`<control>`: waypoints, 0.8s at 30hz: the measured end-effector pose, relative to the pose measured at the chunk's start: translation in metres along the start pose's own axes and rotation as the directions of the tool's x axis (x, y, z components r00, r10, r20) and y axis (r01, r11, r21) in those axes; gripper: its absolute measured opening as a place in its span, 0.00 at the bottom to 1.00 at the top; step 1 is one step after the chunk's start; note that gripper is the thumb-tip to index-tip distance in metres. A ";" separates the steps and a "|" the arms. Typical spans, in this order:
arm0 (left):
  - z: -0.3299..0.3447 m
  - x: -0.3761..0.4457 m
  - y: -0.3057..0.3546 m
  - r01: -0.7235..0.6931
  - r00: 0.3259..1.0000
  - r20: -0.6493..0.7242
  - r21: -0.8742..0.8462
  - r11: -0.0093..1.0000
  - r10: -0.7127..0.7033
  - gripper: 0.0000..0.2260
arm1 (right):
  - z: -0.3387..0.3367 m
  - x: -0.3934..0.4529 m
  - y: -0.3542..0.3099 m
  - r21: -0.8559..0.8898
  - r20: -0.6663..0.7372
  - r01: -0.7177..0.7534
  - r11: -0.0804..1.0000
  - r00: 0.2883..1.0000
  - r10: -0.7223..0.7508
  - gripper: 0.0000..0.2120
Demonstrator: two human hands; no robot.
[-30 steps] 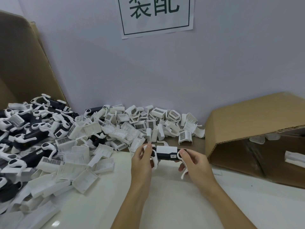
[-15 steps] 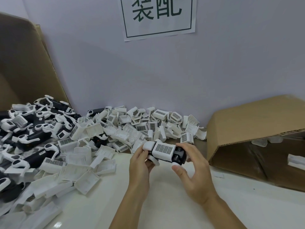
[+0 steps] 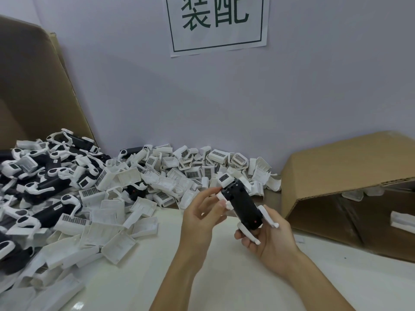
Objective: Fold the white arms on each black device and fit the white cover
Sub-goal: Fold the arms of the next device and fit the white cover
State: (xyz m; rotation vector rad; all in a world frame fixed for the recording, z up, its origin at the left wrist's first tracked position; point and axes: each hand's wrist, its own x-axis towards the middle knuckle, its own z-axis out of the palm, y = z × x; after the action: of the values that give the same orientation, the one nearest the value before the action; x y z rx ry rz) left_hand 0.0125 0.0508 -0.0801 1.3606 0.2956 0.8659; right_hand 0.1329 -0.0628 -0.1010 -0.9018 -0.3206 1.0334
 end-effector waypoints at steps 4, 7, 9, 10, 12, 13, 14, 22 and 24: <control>-0.003 0.002 0.002 0.085 0.993 -0.071 -0.085 0.993 -0.091 0.09 | 0.002 0.002 0.004 0.034 -0.024 0.109 0.993 0.994 -0.108 0.24; -0.005 0.003 0.003 0.240 0.960 -0.088 -0.219 0.946 -0.264 0.13 | 0.004 0.004 0.009 -0.182 -0.085 0.382 0.906 0.912 -0.402 0.22; -0.005 0.004 -0.001 0.309 0.934 -0.106 -0.239 0.920 -0.342 0.16 | 0.002 0.003 0.014 -0.424 0.016 0.533 0.732 0.812 -0.583 0.15; -0.005 0.004 -0.003 0.328 0.922 -0.127 -0.240 0.914 -0.365 0.17 | 0.002 0.002 0.017 -0.511 0.083 0.583 0.632 0.765 -0.639 0.12; -0.006 0.005 -0.005 0.335 0.913 -0.164 -0.215 0.917 -0.372 0.18 | 0.001 -0.001 0.019 -0.606 0.203 0.636 0.479 0.705 -0.679 0.10; -0.006 0.005 -0.004 0.329 0.918 -0.167 -0.187 0.925 -0.361 0.20 | 0.002 -0.003 0.019 -0.632 0.245 0.646 0.427 0.690 -0.681 0.11; -0.007 0.005 -0.004 0.319 0.924 -0.164 -0.163 0.934 -0.344 0.20 | 0.003 -0.004 0.019 -0.655 0.277 0.653 0.382 0.677 -0.682 0.11; -0.012 0.006 -0.007 0.211 0.936 -0.296 0.040 0.977 -0.191 0.09 | 0.000 -0.009 0.011 -0.857 0.229 0.406 0.317 0.851 -0.472 0.27; -0.013 0.005 -0.005 0.202 0.926 -0.335 0.049 0.978 -0.175 0.11 | 0.002 -0.009 0.000 -0.877 0.230 0.359 0.319 0.897 -0.378 0.27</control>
State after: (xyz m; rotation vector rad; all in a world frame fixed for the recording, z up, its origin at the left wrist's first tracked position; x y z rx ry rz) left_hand 0.0091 0.0638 -0.0862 1.2357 0.7181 0.9246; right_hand 0.1274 -0.0691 -0.0984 -1.7301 -1.1158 0.3142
